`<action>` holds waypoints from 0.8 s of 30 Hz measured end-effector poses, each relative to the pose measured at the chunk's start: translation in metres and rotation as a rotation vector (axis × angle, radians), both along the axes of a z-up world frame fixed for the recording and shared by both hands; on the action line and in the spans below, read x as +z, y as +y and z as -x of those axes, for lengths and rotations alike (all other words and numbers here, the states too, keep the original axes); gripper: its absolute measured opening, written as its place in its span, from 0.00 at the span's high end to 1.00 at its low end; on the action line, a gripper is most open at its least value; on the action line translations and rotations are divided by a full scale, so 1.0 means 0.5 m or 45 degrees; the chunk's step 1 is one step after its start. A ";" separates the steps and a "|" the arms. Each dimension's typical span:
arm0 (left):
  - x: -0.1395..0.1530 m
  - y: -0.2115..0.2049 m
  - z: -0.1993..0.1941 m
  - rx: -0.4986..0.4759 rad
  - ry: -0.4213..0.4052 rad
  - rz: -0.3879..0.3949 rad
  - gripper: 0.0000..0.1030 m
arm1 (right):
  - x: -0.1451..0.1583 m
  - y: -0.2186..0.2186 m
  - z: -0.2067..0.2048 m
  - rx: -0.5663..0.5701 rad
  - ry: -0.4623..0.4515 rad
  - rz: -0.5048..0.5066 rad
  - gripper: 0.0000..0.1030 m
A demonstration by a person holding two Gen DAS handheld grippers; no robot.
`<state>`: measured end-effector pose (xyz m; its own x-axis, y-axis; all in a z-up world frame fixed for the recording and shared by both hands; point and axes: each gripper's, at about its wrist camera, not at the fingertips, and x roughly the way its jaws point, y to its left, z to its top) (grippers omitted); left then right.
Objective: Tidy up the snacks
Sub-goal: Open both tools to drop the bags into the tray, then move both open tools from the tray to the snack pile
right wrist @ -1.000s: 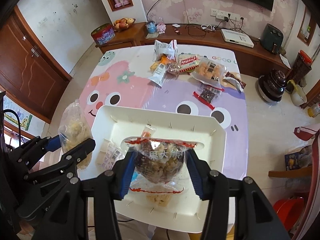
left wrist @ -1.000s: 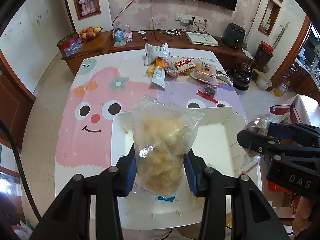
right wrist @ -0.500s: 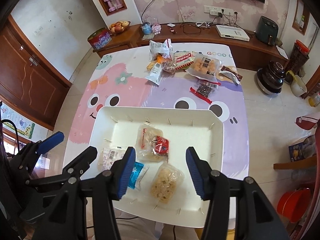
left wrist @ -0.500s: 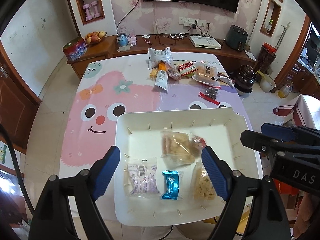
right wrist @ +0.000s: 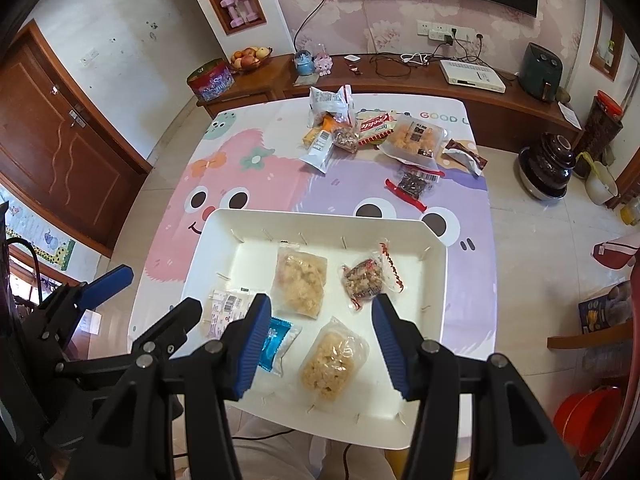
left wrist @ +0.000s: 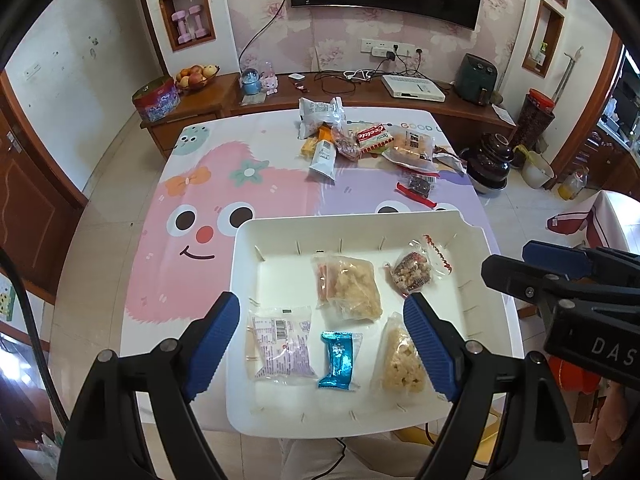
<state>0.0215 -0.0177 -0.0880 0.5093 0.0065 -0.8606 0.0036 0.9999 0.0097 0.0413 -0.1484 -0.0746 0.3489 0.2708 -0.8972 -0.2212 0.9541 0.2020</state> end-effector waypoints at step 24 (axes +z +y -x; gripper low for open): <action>0.023 -0.022 -0.009 -0.005 0.001 -0.051 0.18 | 0.017 -0.078 -0.003 -0.067 -0.048 -0.012 0.49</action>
<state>0.0258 -0.0287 -0.0768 0.5087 0.0392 -0.8601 0.0078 0.9987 0.0501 0.0427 -0.1876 -0.0661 0.3965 0.2594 -0.8806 -0.1784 0.9627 0.2032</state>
